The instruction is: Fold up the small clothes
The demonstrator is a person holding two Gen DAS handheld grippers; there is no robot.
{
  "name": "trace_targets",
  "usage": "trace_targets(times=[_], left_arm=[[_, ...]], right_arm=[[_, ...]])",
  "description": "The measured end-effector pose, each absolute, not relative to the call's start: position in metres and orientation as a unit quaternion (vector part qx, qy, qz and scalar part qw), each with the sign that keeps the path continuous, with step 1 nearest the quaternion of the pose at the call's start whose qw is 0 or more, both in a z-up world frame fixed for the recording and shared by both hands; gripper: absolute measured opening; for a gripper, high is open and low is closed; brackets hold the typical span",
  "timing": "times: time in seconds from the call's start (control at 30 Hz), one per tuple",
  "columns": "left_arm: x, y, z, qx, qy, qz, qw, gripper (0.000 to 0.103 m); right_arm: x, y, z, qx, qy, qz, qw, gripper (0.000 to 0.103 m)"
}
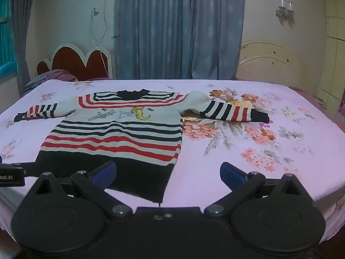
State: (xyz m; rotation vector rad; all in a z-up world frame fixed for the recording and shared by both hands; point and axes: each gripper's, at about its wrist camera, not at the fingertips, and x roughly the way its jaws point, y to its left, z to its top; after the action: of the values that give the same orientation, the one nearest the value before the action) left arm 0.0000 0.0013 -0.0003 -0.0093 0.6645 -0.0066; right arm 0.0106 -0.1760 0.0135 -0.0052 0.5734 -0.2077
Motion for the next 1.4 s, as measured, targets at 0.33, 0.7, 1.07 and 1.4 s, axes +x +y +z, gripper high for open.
trace_targets(times=[0.33,0.7,1.07,1.4], left_arm=[[0.001,0.0,0.007,0.018,0.324,0.007,0.946,0.103],[0.001,-0.006,0.007,0.026,0.322,0.009,0.946,0.103],[0.003,-0.007,0.007,0.028,0.322,0.011,0.946,0.103],[0.007,-0.005,0.006,0.031,0.325,0.008,0.945,0.103]], right_arm=[[0.01,-0.181,0.012,0.002,0.283,-0.106,0.953,0.102],[0.011,-0.181,0.014,0.004,0.286,-0.106,0.952,0.102],[0.012,-0.181,0.014,0.004,0.285,-0.108,0.952,0.102],[0.015,-0.18,0.014,0.003,0.285,-0.11,0.952,0.102]])
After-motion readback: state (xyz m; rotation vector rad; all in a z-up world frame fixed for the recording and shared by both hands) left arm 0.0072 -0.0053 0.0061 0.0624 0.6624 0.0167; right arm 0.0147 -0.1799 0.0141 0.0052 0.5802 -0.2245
